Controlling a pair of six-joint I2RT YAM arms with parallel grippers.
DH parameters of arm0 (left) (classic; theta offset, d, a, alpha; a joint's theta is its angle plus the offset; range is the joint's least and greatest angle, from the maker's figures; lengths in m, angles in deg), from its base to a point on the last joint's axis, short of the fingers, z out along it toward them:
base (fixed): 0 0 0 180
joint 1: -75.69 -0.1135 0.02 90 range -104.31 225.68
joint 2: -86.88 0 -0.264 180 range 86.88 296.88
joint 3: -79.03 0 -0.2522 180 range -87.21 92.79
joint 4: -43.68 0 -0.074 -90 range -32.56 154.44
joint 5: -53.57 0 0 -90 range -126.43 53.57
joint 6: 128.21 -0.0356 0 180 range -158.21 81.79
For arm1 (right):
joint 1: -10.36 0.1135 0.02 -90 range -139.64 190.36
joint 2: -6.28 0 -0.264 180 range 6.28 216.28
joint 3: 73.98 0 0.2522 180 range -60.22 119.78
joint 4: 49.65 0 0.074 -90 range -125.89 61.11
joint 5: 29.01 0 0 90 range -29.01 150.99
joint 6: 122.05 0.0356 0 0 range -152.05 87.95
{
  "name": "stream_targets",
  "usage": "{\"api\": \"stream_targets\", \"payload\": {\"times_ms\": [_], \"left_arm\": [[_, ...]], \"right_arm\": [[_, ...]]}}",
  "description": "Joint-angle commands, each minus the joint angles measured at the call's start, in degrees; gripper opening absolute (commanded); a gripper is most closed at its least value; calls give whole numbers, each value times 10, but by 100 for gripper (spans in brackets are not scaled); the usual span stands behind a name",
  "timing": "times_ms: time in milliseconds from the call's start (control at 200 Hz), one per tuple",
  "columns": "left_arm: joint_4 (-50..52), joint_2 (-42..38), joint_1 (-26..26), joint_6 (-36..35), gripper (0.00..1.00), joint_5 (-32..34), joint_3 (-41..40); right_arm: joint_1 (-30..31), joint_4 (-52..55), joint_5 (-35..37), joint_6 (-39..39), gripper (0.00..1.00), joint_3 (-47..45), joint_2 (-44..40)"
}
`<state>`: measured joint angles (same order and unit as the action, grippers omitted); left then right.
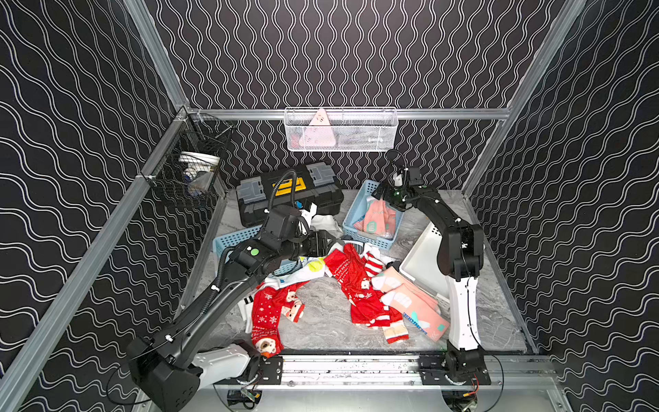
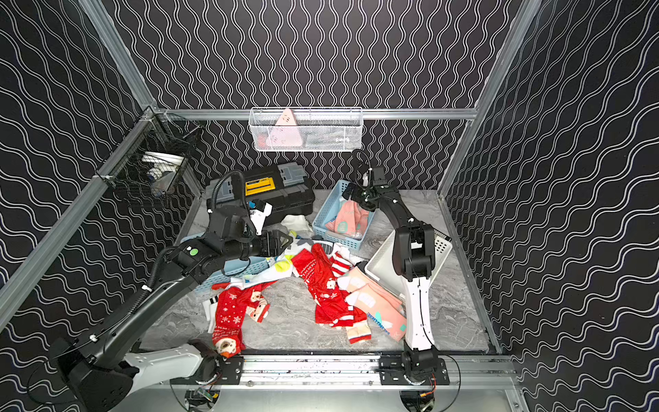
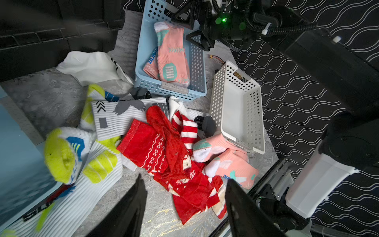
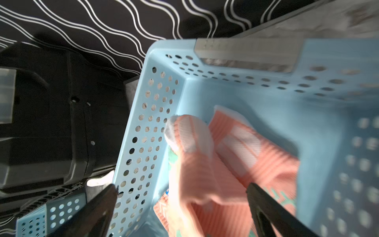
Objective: Sort the socks into the basket by color
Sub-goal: Place the sock in the bin.
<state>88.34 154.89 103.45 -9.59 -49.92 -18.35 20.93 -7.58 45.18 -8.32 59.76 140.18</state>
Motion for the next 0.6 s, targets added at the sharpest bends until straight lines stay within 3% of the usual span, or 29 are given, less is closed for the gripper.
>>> {"api": "stream_targets", "payload": {"times_ms": [0, 210, 595], "left_arm": [[2, 0, -1, 4, 66, 6, -3], [-1, -4, -1, 5, 67, 13, -12], [-3, -8, -3, 10, 72, 28, -37]], "right_arm": [[3, 36, 47, -19, 100, -4, -20], [7, 50, 78, -24, 100, -51, -69], [21, 63, 109, -18, 100, -215, -229]]}}
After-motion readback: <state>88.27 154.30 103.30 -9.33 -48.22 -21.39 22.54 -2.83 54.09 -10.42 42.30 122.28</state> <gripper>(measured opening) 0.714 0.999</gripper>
